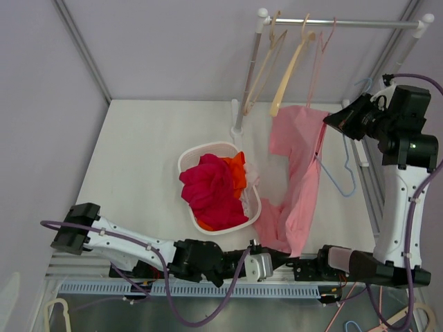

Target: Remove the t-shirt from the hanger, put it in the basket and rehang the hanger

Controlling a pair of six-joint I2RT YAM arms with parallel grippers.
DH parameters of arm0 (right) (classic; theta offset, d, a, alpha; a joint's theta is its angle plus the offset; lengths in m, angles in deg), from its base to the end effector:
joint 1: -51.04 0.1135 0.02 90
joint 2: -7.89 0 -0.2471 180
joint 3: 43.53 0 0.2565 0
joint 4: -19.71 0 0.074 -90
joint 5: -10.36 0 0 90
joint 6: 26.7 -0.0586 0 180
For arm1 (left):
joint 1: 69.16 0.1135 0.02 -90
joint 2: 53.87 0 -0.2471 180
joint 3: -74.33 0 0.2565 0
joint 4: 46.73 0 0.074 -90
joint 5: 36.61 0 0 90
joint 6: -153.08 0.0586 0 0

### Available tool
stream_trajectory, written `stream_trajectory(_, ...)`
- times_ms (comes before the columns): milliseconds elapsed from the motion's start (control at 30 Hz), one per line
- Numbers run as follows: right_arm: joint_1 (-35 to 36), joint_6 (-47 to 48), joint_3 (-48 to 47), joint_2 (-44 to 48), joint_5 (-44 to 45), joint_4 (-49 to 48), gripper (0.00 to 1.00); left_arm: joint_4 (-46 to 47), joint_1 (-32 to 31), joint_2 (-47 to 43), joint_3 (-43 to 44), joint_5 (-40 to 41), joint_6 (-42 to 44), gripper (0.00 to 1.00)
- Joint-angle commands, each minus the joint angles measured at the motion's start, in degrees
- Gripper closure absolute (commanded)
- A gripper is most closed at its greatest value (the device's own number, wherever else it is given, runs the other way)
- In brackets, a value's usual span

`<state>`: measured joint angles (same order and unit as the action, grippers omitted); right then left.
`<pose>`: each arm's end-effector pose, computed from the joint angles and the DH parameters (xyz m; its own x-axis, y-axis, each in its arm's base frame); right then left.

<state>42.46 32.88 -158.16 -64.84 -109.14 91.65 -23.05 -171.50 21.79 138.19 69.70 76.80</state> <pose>0.2473 -0.0081 0.4582 -0.5745 0.5324 -0.6217 -0.0009 0.7592 0.6509 -0.0560 -0.3331 0.3273 0.1936 -0.1803 -0.9644 0.9783 0.1092 0.1759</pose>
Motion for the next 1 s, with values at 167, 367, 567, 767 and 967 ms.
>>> stream_trajectory(167,1.20,6.33,-2.70,5.75,1.63,4.76,1.00,-16.27,13.39,-3.32,9.58,4.07,-17.05,0.99)
stream_trajectory(367,1.28,11.60,0.46,12.08,3.91,10.05,1.00,-33.24,25.43,-5.52,22.87,4.87,-17.50,0.99)
stream_trajectory(567,1.28,13.01,5.03,19.28,11.21,7.42,1.00,-42.91,35.63,-5.00,39.74,-3.21,-17.23,0.99)
stream_trajectory(767,1.28,11.35,13.10,21.66,18.95,0.06,1.00,-48.54,35.90,-2.97,58.29,-14.36,-11.26,1.00)
stream_trajectory(967,1.20,9.85,16.81,20.70,23.86,-12.85,1.00,-52.41,35.99,1.59,72.78,-17.73,-1.95,0.99)
